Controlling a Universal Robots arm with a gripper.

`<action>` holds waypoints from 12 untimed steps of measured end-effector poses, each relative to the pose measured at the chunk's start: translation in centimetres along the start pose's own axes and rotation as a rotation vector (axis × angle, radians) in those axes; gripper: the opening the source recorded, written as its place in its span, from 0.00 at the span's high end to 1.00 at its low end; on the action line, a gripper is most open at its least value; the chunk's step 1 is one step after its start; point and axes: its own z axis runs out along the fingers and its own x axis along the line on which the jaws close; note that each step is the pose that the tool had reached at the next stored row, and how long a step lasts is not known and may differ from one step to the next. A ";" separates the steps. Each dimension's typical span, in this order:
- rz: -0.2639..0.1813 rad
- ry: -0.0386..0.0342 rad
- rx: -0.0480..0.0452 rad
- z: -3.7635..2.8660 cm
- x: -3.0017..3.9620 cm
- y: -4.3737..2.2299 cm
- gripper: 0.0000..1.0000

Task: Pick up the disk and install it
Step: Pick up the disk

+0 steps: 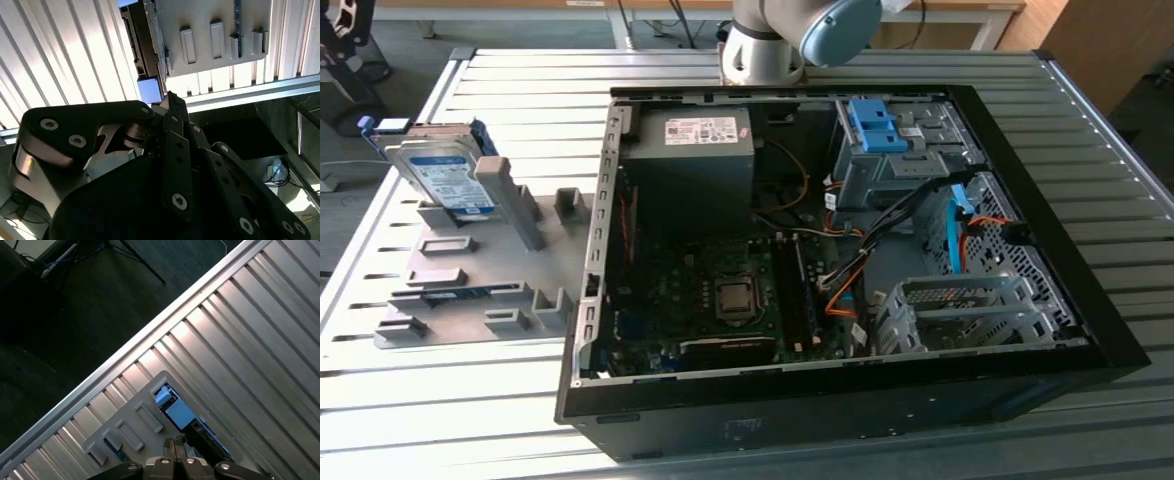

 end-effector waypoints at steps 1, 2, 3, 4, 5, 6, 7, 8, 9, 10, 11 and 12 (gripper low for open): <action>-0.016 0.0002 0.0002 0.01 0.00 0.00 0.89; -0.034 0.0001 0.0005 0.02 0.00 0.00 0.89; -0.049 0.0000 0.0009 0.04 0.00 0.00 0.89; -0.064 -0.0001 0.0012 0.05 0.00 0.00 0.89; -0.079 0.0000 0.0014 0.06 0.00 0.00 0.89; -0.094 0.0001 0.0015 0.07 0.00 0.00 0.89; -0.107 0.0002 0.0016 0.07 0.00 0.00 0.89; -0.122 0.0004 0.0016 0.08 0.00 0.00 0.89; -0.135 0.0006 0.0015 0.09 0.00 0.00 0.89; -0.149 0.0009 0.0015 0.10 0.00 0.00 0.89; -0.162 0.0012 0.0014 0.10 0.00 0.00 0.89; -0.175 0.0014 0.0013 0.12 0.00 0.00 0.89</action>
